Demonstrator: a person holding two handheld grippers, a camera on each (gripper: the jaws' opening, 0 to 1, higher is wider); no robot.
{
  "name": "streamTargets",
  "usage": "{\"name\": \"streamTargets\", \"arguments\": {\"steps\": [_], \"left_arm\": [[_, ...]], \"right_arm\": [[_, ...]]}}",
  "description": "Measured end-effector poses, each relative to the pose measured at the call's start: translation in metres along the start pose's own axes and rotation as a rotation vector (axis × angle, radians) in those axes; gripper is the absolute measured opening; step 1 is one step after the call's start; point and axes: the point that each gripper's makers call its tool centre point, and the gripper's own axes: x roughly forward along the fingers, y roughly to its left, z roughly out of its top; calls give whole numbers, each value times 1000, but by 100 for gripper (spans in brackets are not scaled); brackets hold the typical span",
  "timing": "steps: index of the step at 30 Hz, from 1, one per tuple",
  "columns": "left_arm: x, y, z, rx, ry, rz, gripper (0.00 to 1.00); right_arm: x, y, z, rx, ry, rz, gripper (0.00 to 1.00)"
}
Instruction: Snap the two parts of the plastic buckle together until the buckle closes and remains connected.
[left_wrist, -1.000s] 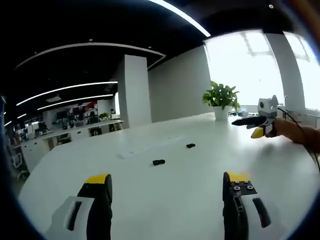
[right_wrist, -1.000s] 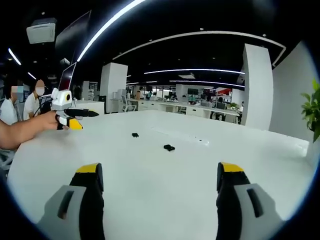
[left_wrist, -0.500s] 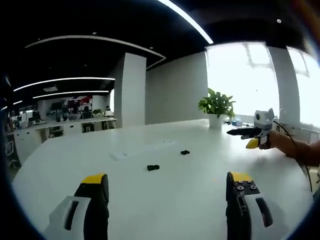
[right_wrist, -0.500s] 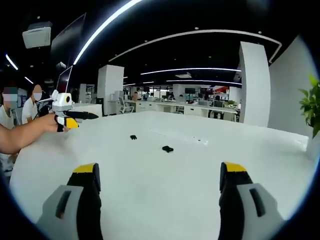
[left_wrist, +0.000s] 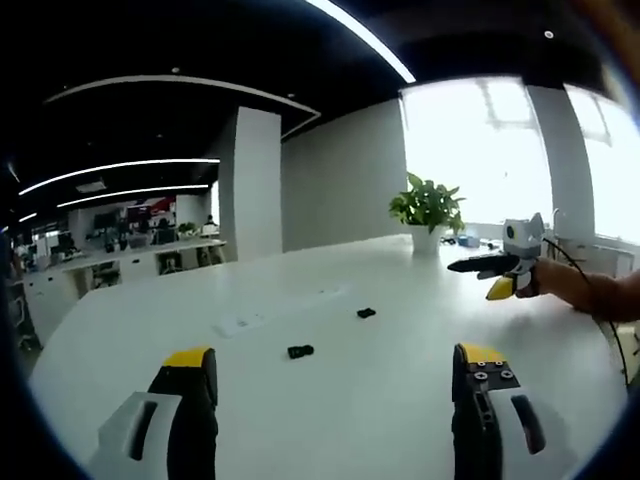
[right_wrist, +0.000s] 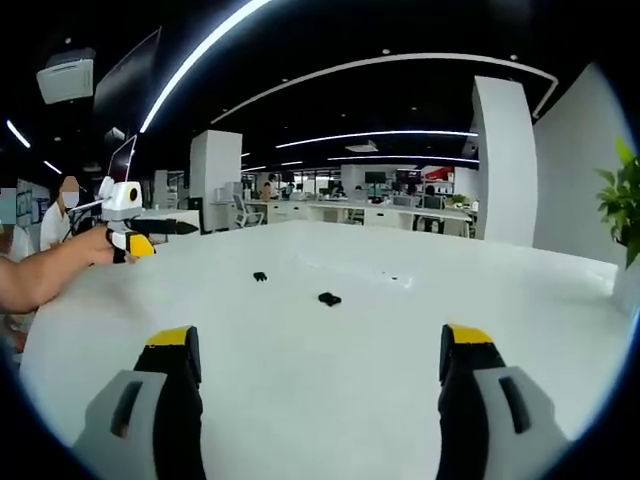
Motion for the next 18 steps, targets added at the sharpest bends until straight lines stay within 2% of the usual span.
{"name": "streamTargets", "arguments": {"steps": [7,18], "left_arm": [[6,1,2,0,-5,1,99],[17,7,-3,39,19,10,99]], "right_arm": [[13,-8,2,-2,13,-3,100],[21,-15,4,-10,17,-12,100]]}}
